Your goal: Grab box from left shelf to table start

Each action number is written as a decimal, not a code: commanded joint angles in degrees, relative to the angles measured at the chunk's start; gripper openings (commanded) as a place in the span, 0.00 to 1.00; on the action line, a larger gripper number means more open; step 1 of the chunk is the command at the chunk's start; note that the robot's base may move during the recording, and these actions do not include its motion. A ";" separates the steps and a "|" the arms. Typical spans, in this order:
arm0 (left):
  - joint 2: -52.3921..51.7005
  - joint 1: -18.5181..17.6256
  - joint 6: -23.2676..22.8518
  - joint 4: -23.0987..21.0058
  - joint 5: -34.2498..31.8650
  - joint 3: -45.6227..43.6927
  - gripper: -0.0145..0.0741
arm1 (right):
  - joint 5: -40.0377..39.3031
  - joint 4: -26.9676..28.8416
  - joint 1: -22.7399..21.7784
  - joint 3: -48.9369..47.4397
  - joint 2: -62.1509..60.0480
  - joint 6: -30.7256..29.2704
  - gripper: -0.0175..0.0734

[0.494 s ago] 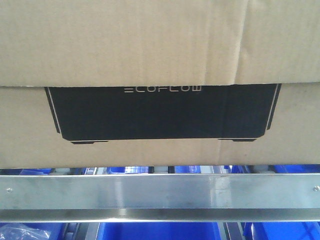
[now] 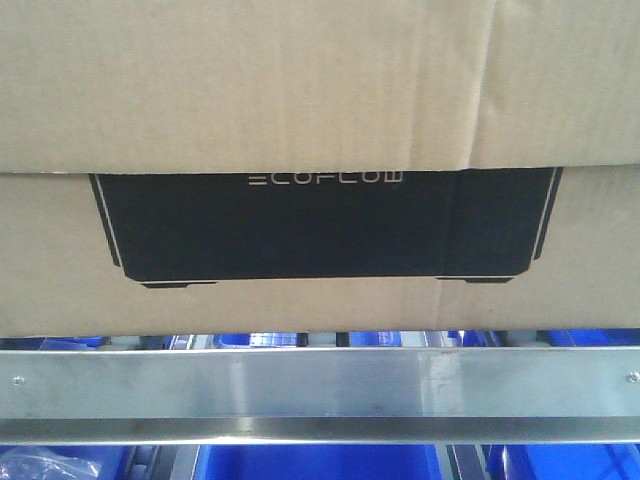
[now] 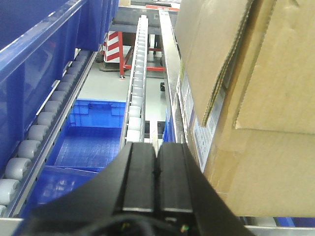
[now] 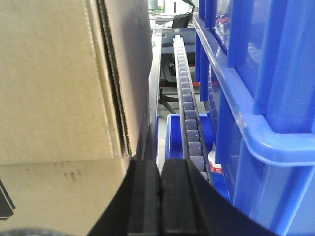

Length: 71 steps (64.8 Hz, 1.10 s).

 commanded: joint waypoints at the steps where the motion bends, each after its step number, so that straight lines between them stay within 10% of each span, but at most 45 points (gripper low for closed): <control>1: -0.66 -0.31 -0.01 -2.12 -7.47 -1.04 0.06 | -4.96 0.00 -0.35 -0.95 -0.28 -0.64 0.24; 46: 10.09 -0.31 -0.01 -0.81 25.57 -35.04 0.06 | -4.96 0.00 -0.35 -0.95 -0.28 -0.64 0.24; 71: 24.22 -0.31 -0.01 -7.49 28.56 -48.29 0.06 | -4.96 0.00 -0.35 -0.95 -0.28 -0.64 0.24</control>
